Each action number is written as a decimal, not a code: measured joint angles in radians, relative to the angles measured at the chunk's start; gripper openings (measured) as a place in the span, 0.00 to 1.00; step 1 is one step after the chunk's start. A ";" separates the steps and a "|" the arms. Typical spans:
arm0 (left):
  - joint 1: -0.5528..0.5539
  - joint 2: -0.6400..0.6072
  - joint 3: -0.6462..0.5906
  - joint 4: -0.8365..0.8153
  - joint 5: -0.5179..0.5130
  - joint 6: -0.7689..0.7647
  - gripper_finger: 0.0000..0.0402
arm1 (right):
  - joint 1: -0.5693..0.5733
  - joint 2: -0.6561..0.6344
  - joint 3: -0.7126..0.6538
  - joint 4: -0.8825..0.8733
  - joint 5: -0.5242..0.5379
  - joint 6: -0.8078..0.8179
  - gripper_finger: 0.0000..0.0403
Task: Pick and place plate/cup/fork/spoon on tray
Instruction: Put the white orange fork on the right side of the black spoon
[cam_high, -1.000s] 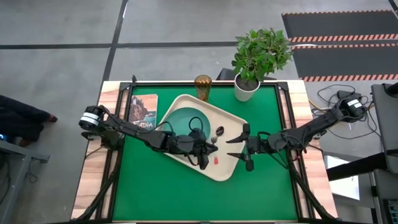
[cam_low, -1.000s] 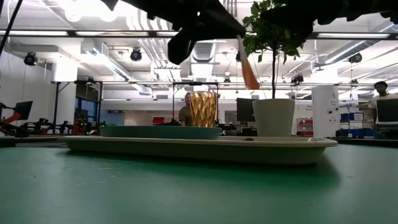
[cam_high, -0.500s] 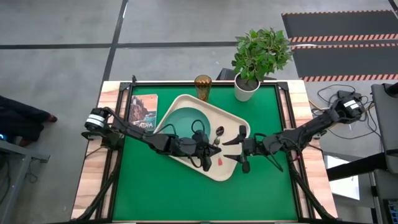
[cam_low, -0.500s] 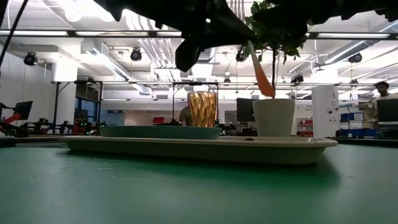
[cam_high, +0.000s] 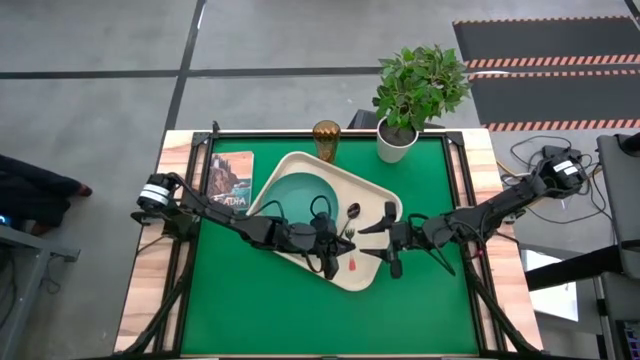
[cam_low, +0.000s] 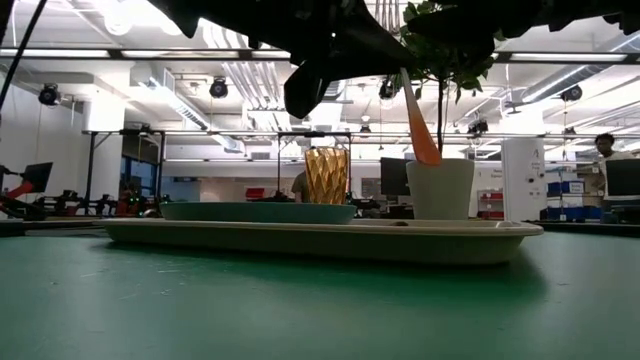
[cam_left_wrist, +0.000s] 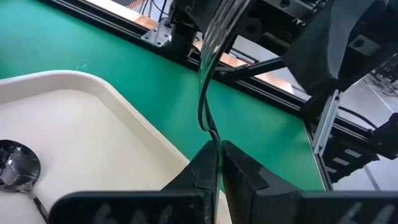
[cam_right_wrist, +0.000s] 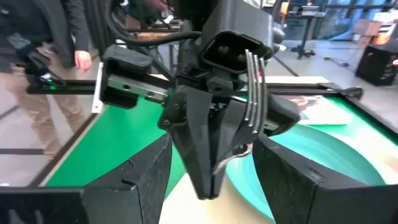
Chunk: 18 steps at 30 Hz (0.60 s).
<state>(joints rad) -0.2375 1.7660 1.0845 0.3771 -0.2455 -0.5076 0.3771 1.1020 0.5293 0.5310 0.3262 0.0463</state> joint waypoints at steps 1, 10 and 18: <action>0.000 0.000 0.000 0.000 0.000 0.001 0.00 | 0.000 0.001 0.000 0.002 -0.010 0.005 0.52; 0.000 0.000 -0.001 0.001 0.000 0.061 0.00 | 0.000 0.001 0.000 0.006 -0.021 0.008 0.52; 0.000 0.000 -0.001 0.005 0.000 0.101 0.00 | -0.002 0.020 -0.001 0.028 0.061 -0.003 0.52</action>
<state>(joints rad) -0.2375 1.7660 1.0836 0.3820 -0.2453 -0.4063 0.3753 1.1225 0.5282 0.5590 0.3876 0.0433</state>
